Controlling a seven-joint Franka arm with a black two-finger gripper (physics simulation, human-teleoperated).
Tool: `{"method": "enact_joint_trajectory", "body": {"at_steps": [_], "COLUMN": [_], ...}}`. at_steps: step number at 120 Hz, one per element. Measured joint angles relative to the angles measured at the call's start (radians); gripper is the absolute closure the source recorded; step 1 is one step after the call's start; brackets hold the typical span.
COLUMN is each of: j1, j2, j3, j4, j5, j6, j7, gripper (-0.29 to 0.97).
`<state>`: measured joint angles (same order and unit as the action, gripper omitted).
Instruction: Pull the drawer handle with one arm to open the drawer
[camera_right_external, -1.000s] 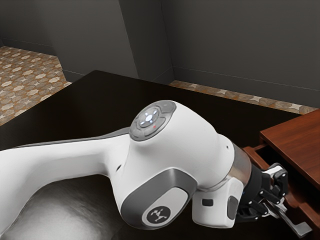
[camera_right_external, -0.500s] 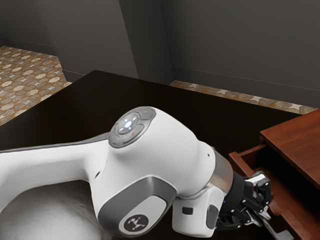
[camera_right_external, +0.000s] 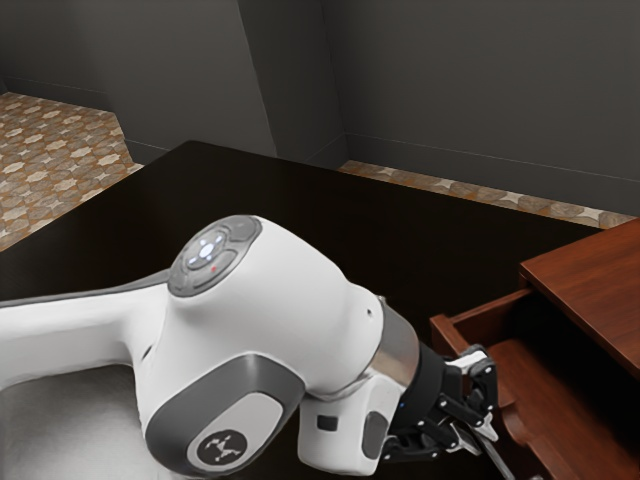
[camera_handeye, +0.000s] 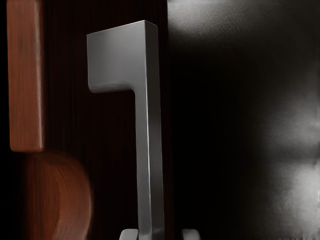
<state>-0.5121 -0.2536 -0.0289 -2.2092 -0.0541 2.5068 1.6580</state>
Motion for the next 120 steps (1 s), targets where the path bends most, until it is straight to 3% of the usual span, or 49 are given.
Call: {"method": "enact_joint_trajectory", "body": {"at_steps": [105, 120], "j1": [-0.005, -0.004], "j2": [-0.201, -0.270], "j3": [-0.014, 0.006], "j4": [-0.138, -0.089], "j5": [0.000, 0.000], "j6": [-0.116, -0.196], "j7": [0.007, 0.011], "gripper": [0.61, 0.48]}}
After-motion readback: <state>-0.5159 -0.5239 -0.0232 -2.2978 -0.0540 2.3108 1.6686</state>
